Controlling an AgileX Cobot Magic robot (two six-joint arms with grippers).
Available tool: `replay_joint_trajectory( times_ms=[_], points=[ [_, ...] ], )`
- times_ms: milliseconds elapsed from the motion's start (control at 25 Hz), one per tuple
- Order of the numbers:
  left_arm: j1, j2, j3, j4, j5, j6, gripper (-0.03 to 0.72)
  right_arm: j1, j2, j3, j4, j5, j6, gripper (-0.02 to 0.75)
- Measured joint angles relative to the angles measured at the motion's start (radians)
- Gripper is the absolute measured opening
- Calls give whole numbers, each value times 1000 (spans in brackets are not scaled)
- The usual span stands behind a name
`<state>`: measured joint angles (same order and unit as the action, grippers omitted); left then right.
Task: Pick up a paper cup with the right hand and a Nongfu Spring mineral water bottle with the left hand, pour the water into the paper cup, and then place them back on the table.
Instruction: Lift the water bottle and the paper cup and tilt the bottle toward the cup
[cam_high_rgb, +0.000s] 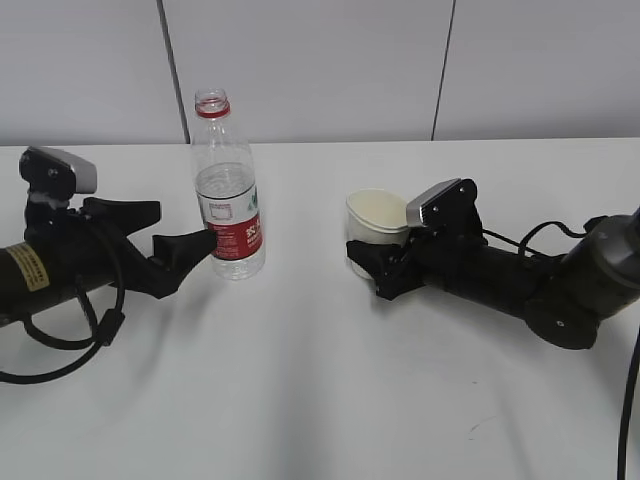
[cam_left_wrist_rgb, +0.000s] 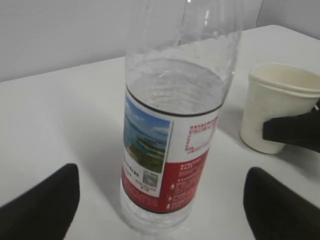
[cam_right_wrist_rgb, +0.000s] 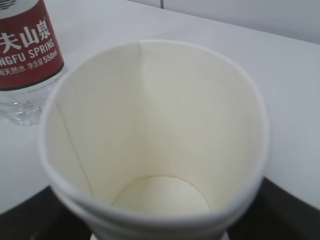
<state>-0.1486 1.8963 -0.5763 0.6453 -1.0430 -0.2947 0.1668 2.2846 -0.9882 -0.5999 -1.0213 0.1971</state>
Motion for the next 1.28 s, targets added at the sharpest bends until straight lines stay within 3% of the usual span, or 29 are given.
replay_joint_trajectory(
  times_ms=[600,840,1280],
  points=[
    [-88,167,-200,-1,-3,-2,599,0,0,0,-2,-5,0,505],
    [-90,199,-234,-67,34,-2,593,0,0,0,-2,-5,0,505],
    [-115,235,-269,-81,34,-2,587,0,0,0,-2,-5,0,505]
  ],
)
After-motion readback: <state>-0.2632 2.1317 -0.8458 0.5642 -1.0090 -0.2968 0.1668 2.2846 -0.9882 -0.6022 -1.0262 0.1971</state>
